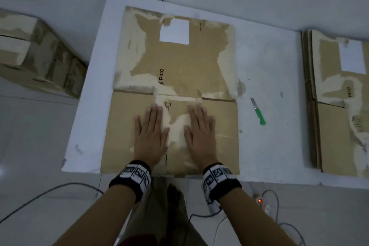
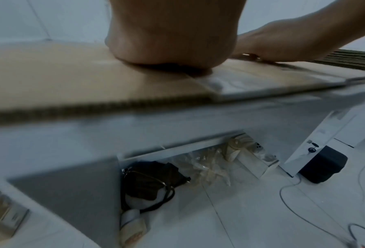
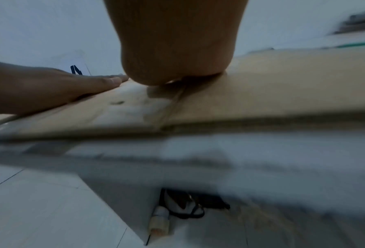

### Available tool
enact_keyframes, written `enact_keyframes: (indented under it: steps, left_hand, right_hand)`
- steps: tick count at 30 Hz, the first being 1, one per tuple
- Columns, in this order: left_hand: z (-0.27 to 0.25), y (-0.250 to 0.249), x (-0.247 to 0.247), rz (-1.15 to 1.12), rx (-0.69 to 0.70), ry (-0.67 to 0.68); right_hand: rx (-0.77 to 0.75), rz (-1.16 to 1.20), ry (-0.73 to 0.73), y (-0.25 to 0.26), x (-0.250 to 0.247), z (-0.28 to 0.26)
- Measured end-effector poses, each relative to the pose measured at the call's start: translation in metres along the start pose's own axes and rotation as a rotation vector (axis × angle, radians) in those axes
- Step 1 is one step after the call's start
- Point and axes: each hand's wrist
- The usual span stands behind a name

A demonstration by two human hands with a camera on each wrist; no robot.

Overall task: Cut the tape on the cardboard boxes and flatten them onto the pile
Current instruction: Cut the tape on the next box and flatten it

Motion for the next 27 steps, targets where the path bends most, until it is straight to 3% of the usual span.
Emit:
enact_keyframes:
  steps: [5,15,21,27]
  left_hand:
    - [-0.035,-0.008,0.003,0.013,-0.021,0.012]
    - [-0.028,-0.010,0.001,-0.025,-0.083,-0.027]
    - [0.046,-0.012,-0.012,-0.045,-0.042,-0.157]
    - [0.159,0.015,-0.018,-0.044,0.008,0.010]
  right_hand:
    - [0.010,-0.045,-0.019,-0.001,0.008,-0.047]
    - [0.041,-0.032,-0.062,0.000,0.002,-0.039]
    - [0.125,-0.079,-0.088,0.001,-0.007,0.030]
    - [0.106,-0.065,-0.097,-0.011,-0.010,0.145]
Point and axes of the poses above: each hand's wrist, its own z-axis towards the middle knuckle, its own x-axis out of the palm, y = z × x, and after that the axes turned 1 degree about z, right-handed
